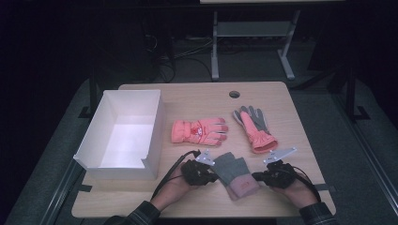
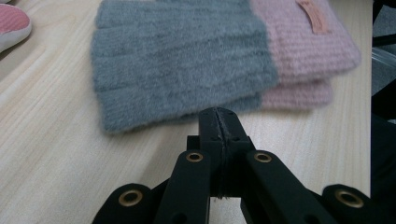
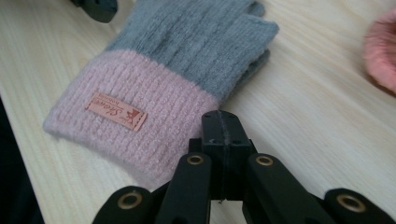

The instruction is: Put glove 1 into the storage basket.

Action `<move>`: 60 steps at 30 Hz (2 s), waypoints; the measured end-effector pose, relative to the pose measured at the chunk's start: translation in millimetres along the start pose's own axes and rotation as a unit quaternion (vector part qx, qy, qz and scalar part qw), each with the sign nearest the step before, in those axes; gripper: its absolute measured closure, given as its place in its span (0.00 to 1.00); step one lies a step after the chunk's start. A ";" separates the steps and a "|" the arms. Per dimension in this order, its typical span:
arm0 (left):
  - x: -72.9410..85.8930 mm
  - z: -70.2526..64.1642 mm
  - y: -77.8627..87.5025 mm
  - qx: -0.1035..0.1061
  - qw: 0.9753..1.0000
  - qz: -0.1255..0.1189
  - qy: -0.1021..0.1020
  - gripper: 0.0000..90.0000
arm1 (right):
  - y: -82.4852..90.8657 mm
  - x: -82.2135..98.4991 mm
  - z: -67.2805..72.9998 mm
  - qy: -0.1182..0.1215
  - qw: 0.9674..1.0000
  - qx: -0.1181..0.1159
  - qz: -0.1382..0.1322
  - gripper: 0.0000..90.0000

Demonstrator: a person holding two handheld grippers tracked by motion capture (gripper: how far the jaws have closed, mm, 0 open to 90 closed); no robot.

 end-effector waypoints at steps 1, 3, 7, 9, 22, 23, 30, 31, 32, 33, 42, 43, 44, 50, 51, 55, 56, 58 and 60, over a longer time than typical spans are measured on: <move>0.4 0.3 0.0 0.000 1.000 0.002 -0.001 1.00 | -1.5 -0.5 1.9 0.005 1.000 -0.004 -0.001 1.00; 1.4 1.6 0.5 -0.002 1.000 0.005 -0.004 1.00 | -2.6 -0.9 6.8 0.007 1.000 -0.013 0.003 1.00; 2.0 3.8 0.0 -0.005 1.000 0.006 -0.001 1.00 | -5.0 -1.6 14.0 0.010 1.000 -0.023 0.006 1.00; 2.8 6.4 -0.5 -0.008 1.000 0.006 0.002 1.00 | -7.2 -2.1 18.8 0.018 0.999 -0.031 0.007 1.00; -4.5 30.0 2.0 -0.026 0.999 -0.005 0.022 0.99 | -24.8 -9.8 52.0 0.044 0.996 -0.076 0.011 1.00; -5.4 31.2 2.0 -0.027 0.999 -0.005 0.027 0.99 | -26.6 -10.7 54.8 0.046 0.996 -0.079 0.011 1.00; -10.7 41.9 3.5 -0.030 0.999 -0.001 0.039 0.99 | -40.2 -17.8 73.8 0.050 0.993 -0.106 0.005 1.00; -11.9 42.8 3.9 -0.033 0.999 -0.001 0.040 0.99 | -41.7 -18.7 75.9 0.048 0.993 -0.108 0.005 1.00; -12.6 43.6 4.2 -0.034 0.999 -0.001 0.037 0.99 | -44.3 -20.1 77.5 0.053 0.993 -0.109 0.003 1.00; -13.4 44.9 5.4 -0.035 0.999 0.000 0.032 0.98 | -45.9 -21.3 79.6 0.052 0.992 -0.111 0.002 1.00; -15.0 49.7 12.9 -0.040 0.999 -0.009 0.034 0.92 | -63.3 -32.7 97.8 0.069 0.991 -0.116 -0.003 1.00; -16.0 50.1 14.4 -0.040 0.998 -0.013 0.039 0.90 | -61.8 -33.1 96.3 0.069 0.991 -0.115 -0.008 0.99; -15.8 51.3 16.6 -0.037 0.999 -0.010 0.035 0.87 | -59.6 -33.7 94.1 0.063 0.992 -0.113 -0.014 0.96; -18.4 44.3 22.7 -0.007 0.999 -0.021 0.030 0.54 | -40.6 -32.9 69.8 0.038 0.996 -0.069 -0.042 0.67; -18.7 42.1 23.4 -0.006 0.999 -0.020 0.027 0.49 | -37.0 -32.4 65.6 0.032 0.996 -0.063 -0.047 0.62; -17.9 31.9 22.7 -0.010 1.000 -0.008 0.010 0.30 | -25.3 -32.2 45.7 0.019 0.998 -0.018 -0.066 0.42; -17.0 29.6 21.7 -0.010 1.000 -0.004 0.008 0.25 | -22.1 -31.8 38.4 0.014 0.998 0.002 -0.067 0.37; -13.9 23.0 17.6 -0.009 1.000 0.005 0.004 0.19 | -17.9 -30.5 26.6 0.008 0.997 0.029 -0.070 0.28; -12.6 18.8 13.0 -0.010 1.000 0.005 0.002 0.16 | -14.6 -28.7 17.0 -0.003 0.996 0.046 -0.076 0.22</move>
Point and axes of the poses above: each handheld gripper's, and its own axes: y roughly backward along the jaws, x roughly out of its underside, z roughly to its left, the point moved 9 cm from there along -y, roughly forward along the jaws, and after that the axes turned 11 degrees about -z, right-handed, at the moved point
